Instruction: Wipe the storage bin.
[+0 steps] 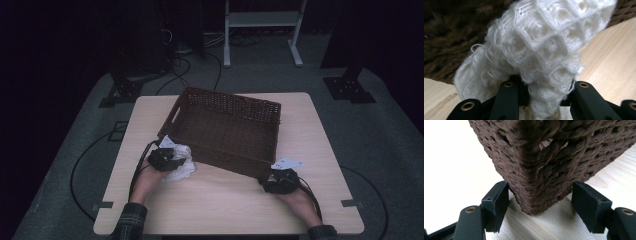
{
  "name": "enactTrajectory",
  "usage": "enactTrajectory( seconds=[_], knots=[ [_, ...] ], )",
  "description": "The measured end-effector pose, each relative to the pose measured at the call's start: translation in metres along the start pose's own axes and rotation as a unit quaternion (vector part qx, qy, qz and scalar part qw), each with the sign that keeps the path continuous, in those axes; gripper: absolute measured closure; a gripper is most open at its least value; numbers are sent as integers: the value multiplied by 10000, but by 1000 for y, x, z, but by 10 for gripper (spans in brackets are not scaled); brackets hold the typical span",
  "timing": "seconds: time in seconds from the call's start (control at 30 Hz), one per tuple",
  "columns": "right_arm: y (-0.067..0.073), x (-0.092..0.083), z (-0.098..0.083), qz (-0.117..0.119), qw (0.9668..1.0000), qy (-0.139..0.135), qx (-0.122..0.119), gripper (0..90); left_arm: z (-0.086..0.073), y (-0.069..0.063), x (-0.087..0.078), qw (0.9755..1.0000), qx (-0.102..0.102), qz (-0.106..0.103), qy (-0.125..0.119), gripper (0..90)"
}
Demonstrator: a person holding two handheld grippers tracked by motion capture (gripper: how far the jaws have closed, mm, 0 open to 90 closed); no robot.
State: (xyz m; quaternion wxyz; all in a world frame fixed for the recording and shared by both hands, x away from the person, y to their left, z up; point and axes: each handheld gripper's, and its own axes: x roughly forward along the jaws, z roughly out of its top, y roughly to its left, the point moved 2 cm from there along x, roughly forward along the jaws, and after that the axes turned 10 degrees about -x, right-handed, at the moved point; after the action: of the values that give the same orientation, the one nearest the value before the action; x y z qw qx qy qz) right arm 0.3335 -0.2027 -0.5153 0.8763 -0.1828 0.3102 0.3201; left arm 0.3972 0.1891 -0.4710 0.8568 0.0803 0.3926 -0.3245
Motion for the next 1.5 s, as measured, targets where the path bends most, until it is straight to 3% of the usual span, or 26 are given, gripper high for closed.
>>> enactTrajectory(
  seconds=[0.4,0.77,0.97,1.5],
  knots=[
    [0,0,0,0,10000,-1,4,301,17,-15,-24,9989,196,-103,-413,683],
    [0,0,0,-2,10000,3,-7,301,26,-26,-36,9976,357,-118,-590,682],
    [0,0,0,0,10000,0,3,301,24,-24,-30,9980,299,-143,-529,682],
    [0,0,0,0,10000,-1,4,301,12,-21,0,9995,286,-80,-52,680]
  ],
)
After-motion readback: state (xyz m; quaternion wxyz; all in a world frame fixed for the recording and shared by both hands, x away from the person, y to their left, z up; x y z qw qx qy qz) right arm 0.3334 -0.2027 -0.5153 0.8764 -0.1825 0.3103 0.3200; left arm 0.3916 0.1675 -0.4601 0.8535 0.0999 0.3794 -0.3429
